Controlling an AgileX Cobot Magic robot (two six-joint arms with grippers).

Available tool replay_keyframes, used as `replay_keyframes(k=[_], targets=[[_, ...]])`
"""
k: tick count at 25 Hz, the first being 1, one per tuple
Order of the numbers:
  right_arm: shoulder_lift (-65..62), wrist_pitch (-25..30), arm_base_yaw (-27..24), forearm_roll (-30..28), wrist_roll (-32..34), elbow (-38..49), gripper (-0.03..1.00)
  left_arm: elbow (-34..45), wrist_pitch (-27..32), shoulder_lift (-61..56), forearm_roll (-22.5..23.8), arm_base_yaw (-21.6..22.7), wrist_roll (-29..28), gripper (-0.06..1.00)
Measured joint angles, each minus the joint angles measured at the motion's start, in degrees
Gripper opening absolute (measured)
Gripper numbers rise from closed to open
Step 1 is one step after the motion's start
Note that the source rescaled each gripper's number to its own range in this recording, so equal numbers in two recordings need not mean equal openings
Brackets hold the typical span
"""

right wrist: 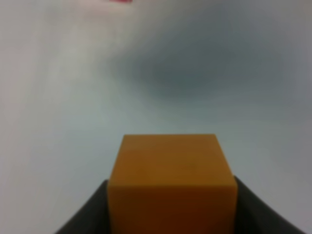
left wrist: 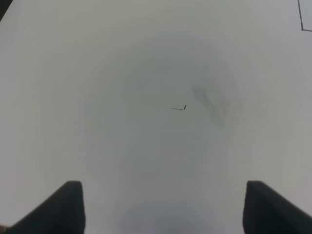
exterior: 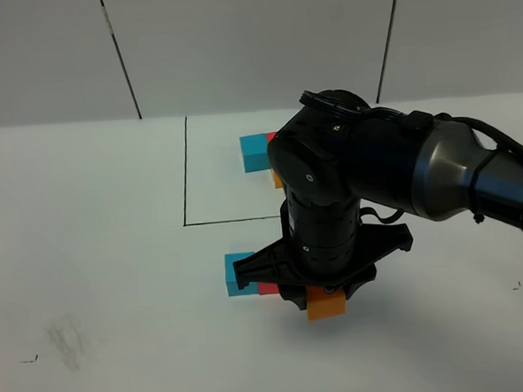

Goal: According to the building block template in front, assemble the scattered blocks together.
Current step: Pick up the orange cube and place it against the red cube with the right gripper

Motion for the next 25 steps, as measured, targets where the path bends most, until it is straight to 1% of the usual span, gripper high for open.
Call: replay_keyframes(k=[4, 7, 11, 19, 25], targets=[[0.9, -1.1, -0.2, -0.2, 1.6, 0.0, 0.0, 0.0, 0.0, 0.0, 0.0, 0.0, 0.0, 0.61], [2.0, -1.7, -1.0, 0.9, 2.5, -0.1, 0.0, 0.0, 0.0, 0.0, 0.0, 0.0, 0.0, 0.61], [4.4, -2.4, -1.9, 3.5, 2.2, -1.7, 0.0, 0.0, 0.0, 0.0, 0.0, 0.0, 0.0, 0.61], [10.1, -2.5, -2.0, 7.7, 0.2, -6.5, 0.0, 0.0, 0.0, 0.0, 0.0, 0.0, 0.0, 0.61], [10.6, -2.8, -2.0, 7.9, 0.4, -6.9, 0.0, 0.0, 0.0, 0.0, 0.0, 0.0, 0.0, 0.61]])
